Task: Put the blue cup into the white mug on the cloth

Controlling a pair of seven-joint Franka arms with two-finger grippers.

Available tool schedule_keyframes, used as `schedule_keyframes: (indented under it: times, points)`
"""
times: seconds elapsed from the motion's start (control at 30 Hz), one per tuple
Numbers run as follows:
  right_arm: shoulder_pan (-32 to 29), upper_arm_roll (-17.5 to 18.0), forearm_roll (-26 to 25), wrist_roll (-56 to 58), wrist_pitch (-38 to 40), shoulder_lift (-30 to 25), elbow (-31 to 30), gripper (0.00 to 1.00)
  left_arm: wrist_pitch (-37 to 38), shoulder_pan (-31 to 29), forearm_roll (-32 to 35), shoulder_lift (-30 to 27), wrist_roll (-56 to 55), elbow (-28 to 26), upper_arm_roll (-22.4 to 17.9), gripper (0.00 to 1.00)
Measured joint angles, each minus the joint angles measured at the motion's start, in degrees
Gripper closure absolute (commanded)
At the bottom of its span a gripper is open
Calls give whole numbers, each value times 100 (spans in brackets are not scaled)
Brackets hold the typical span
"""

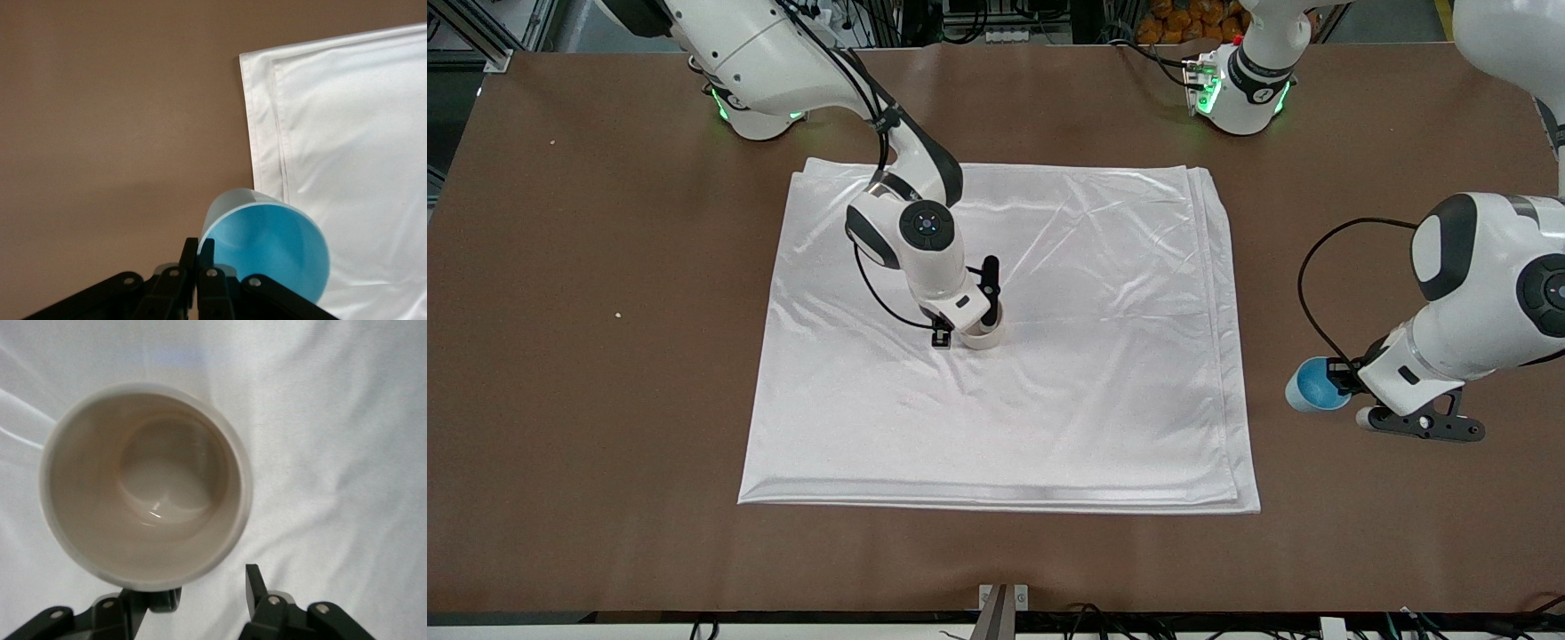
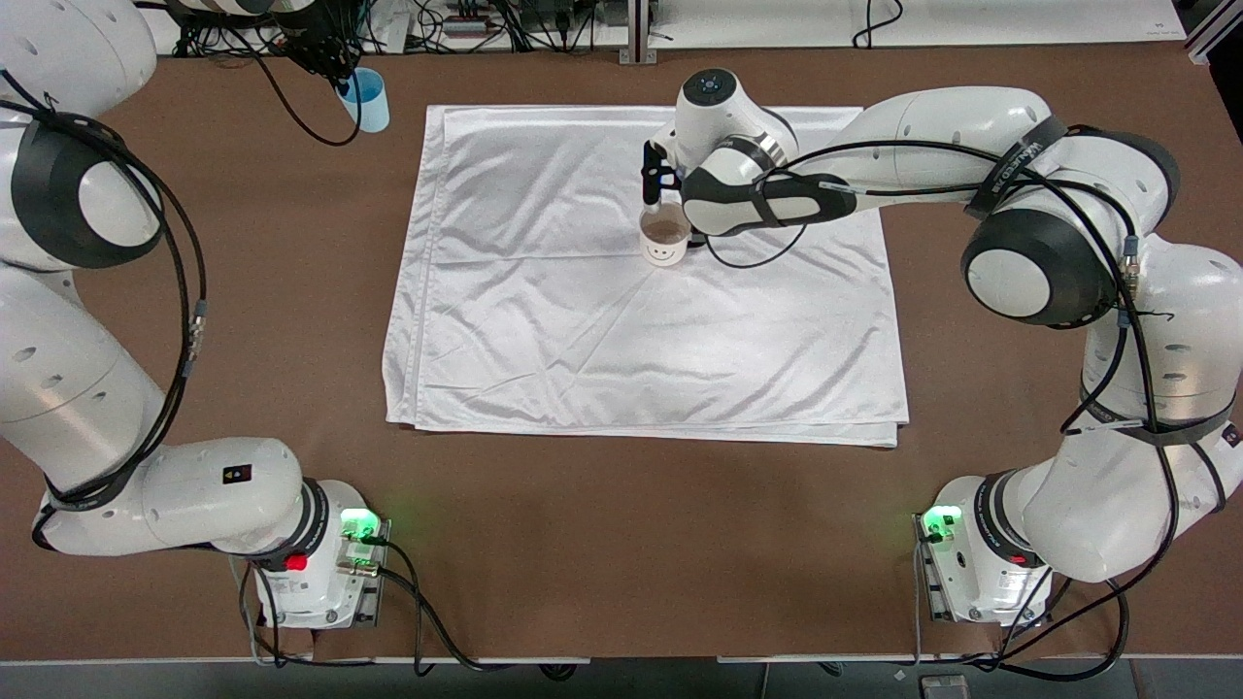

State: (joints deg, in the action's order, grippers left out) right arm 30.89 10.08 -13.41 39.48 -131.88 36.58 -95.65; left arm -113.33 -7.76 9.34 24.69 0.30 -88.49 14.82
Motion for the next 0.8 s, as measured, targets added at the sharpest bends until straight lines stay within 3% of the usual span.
schedule_keyframes:
  times: [0.3,0.8]
  points:
    - [-107,-37,-11,-6,1324,-375,685,0,0,0,0,0,0,0,0,100]
    - [-996,-49,-11,-4,2754,-1958,810,0,0,0,0,1,0,0,0,100]
